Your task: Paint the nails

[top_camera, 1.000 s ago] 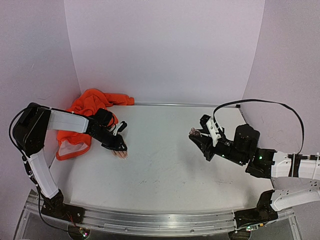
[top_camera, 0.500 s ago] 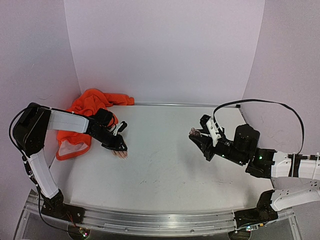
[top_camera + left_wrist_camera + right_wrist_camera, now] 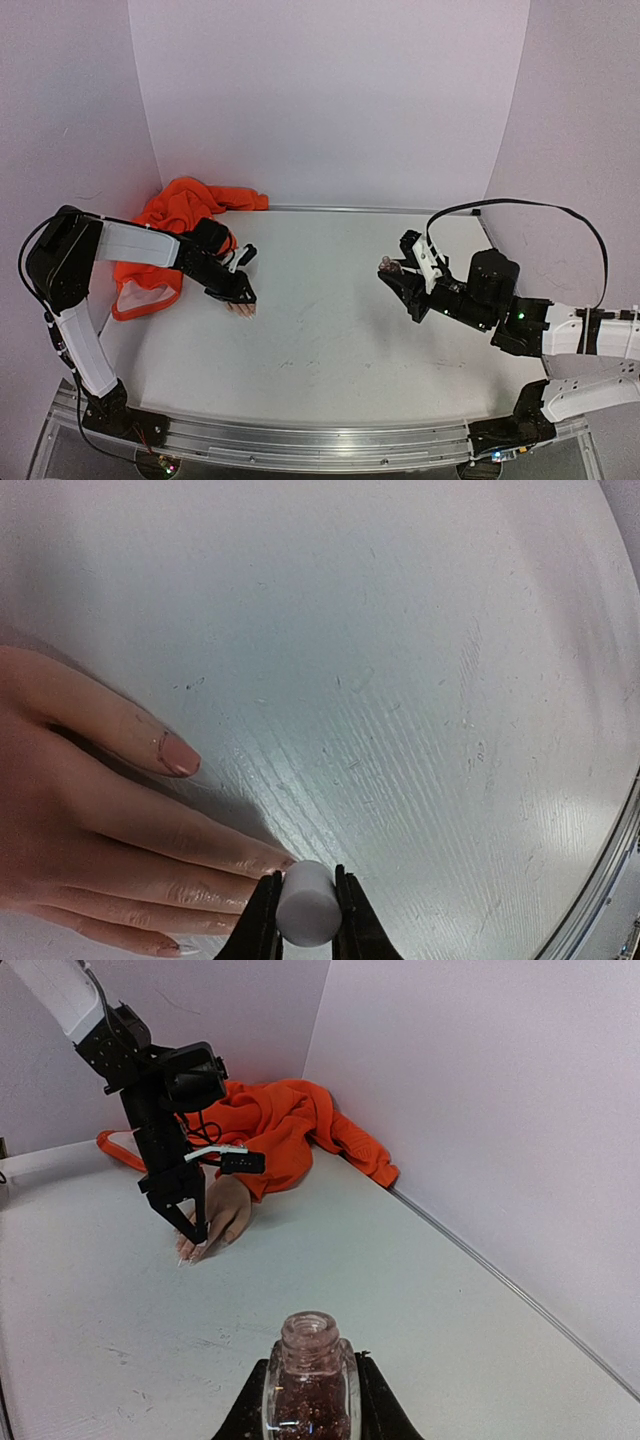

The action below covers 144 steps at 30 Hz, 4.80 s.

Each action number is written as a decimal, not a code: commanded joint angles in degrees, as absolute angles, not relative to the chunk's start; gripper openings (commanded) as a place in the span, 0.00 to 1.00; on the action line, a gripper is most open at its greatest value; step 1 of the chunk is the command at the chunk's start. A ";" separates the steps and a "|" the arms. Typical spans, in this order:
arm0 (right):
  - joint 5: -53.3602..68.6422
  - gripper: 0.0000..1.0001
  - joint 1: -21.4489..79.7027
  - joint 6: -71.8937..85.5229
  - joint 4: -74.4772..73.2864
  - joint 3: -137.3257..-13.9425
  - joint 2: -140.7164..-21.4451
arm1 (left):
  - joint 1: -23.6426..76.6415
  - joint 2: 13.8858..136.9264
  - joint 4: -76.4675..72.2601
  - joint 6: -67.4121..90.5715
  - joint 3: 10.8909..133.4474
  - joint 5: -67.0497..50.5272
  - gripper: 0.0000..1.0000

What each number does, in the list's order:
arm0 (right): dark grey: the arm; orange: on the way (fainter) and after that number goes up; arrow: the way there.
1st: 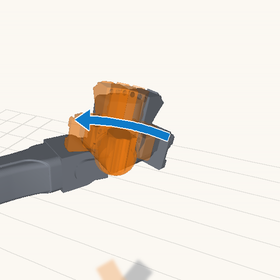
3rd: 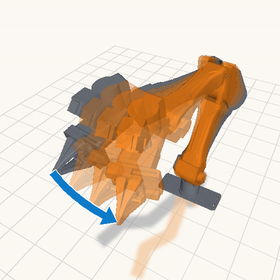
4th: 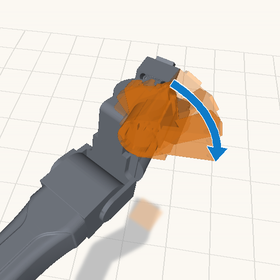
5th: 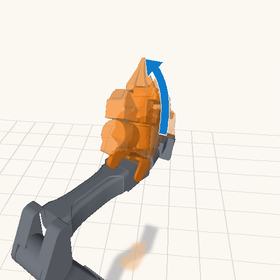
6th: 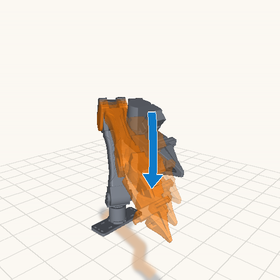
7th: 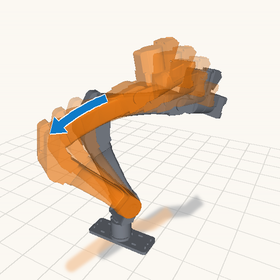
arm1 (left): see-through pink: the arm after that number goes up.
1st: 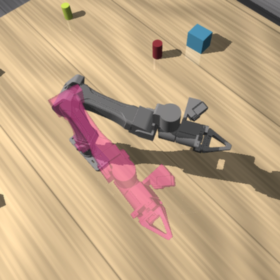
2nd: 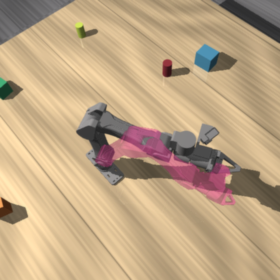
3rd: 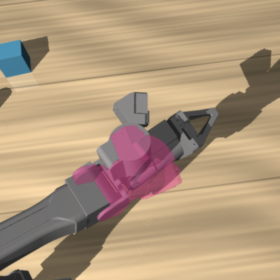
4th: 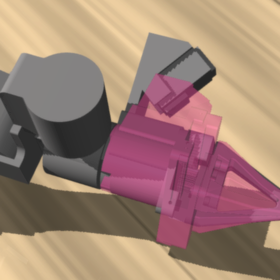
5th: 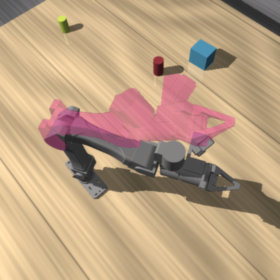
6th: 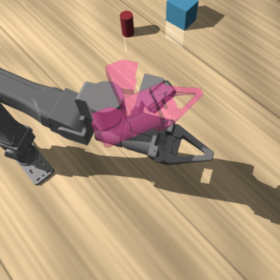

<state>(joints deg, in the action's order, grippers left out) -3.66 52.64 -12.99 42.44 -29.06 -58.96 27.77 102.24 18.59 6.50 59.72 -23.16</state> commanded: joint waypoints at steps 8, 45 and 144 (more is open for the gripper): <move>-3.07 0.00 52.41 -12.22 46.97 -29.38 -58.36 | 28.21 100.15 19.16 7.07 59.08 -22.50 0.00; -3.25 0.00 52.34 -12.15 47.11 -29.49 -59.24 | 26.47 100.49 18.15 5.28 62.13 -22.12 0.00; -3.34 0.00 52.28 -12.04 47.20 -29.43 -59.41 | 26.94 101.42 19.69 5.35 62.18 -22.52 0.00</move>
